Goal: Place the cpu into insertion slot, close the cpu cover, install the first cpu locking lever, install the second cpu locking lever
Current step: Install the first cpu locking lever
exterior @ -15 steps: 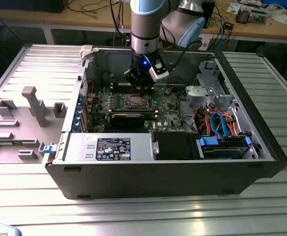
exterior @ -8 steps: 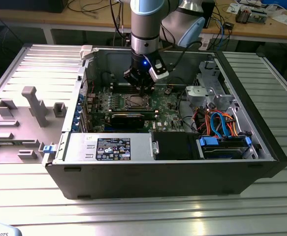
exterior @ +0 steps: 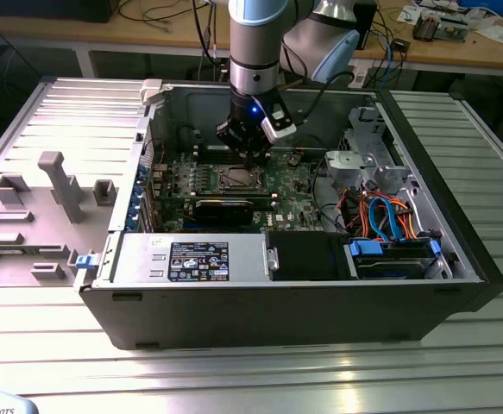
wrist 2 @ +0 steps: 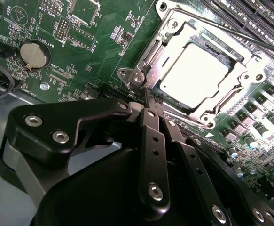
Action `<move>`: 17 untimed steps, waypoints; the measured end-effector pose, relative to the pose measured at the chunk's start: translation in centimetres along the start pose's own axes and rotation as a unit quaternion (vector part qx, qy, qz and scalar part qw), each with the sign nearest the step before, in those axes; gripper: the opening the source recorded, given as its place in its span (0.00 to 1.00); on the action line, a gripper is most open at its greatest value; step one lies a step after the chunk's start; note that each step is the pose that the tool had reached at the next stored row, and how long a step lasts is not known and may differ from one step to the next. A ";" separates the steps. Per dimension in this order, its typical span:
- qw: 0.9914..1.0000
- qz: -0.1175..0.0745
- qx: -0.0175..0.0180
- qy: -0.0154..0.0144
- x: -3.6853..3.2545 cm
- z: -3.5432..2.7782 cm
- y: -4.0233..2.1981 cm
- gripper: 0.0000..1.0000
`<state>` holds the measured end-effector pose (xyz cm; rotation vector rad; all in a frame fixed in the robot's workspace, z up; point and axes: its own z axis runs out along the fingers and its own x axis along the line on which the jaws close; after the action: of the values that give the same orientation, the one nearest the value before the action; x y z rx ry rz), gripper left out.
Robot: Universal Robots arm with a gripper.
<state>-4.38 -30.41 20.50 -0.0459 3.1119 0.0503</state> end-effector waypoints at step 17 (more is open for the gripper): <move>1.000 0.000 -0.008 0.000 -0.17 0.35 0.12 0.11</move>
<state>-4.20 -30.27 20.15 -0.0455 3.1109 0.0752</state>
